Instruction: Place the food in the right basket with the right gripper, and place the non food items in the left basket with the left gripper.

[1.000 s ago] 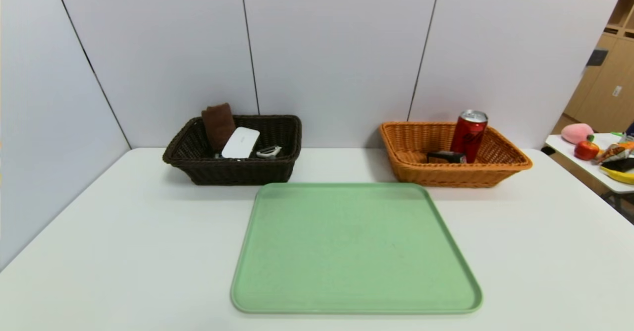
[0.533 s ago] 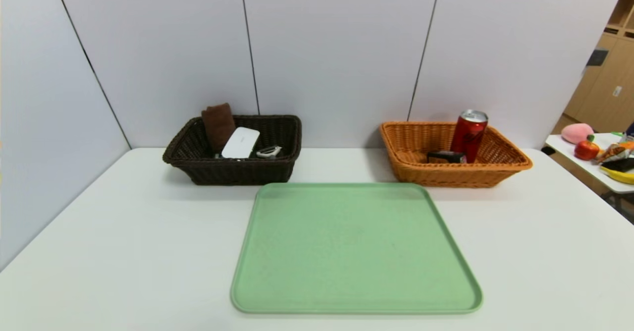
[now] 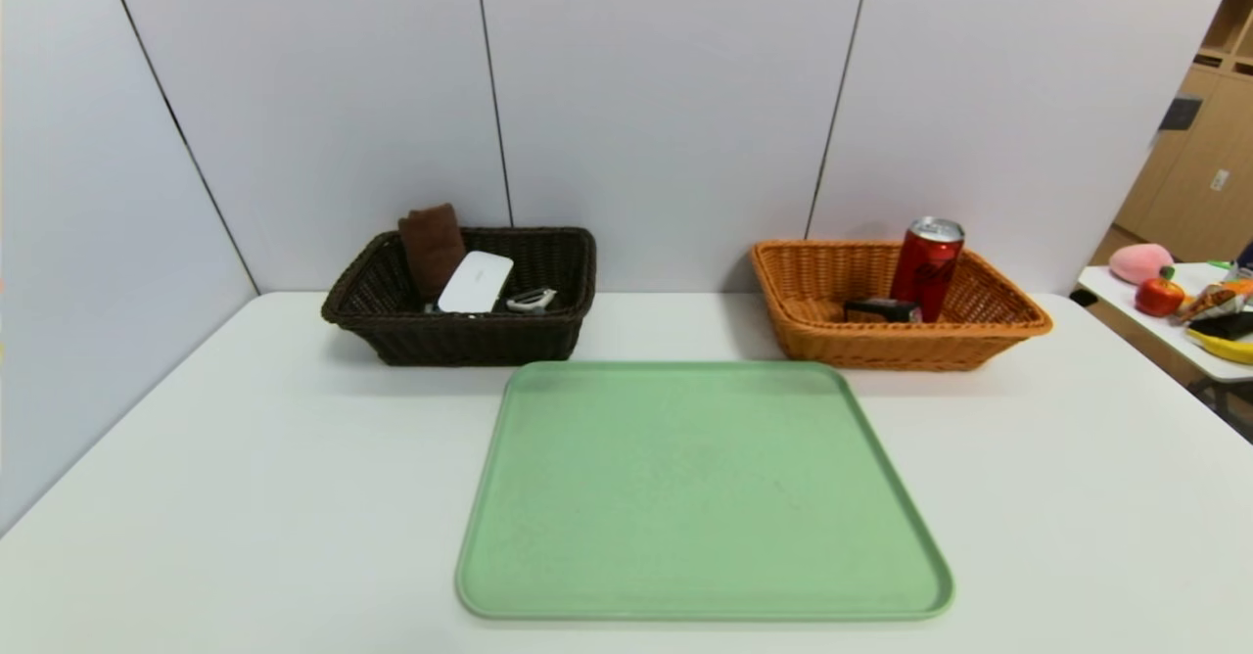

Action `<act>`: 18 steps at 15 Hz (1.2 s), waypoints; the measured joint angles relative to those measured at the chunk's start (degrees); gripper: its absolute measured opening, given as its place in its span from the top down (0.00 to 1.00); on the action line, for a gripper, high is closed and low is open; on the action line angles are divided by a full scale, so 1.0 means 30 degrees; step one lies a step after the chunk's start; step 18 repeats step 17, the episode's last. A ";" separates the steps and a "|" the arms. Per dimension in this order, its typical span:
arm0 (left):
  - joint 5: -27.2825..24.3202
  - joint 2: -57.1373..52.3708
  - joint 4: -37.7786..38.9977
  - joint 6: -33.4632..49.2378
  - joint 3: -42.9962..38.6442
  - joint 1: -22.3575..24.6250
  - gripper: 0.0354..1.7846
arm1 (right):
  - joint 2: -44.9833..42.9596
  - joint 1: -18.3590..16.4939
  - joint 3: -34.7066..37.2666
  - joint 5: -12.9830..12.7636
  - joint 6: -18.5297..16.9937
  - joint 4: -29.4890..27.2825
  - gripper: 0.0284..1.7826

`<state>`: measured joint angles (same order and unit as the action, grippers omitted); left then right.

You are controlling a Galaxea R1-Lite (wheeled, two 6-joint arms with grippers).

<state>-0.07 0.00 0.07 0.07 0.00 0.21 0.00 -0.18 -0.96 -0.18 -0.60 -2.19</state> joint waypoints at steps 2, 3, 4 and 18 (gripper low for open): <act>0.0000 0.0000 -0.0016 0.0000 0.0000 0.0000 0.06 | 0.0000 0.0000 0.0000 0.0008 -0.0008 0.0000 0.04; 0.0000 0.0000 -0.0008 0.0000 0.0000 0.0000 0.06 | 0.0000 0.0000 0.0000 0.0000 0.0000 0.0000 0.04; 0.0000 0.0000 0.0000 0.0000 0.0000 -0.0008 0.06 | 0.0000 0.0000 0.0008 0.0000 -0.0008 0.0024 0.04; 0.0000 0.0000 -0.0008 0.0028 0.0000 0.0004 0.06 | 0.0000 0.0000 -0.0126 -0.0012 0.0028 -0.0406 0.04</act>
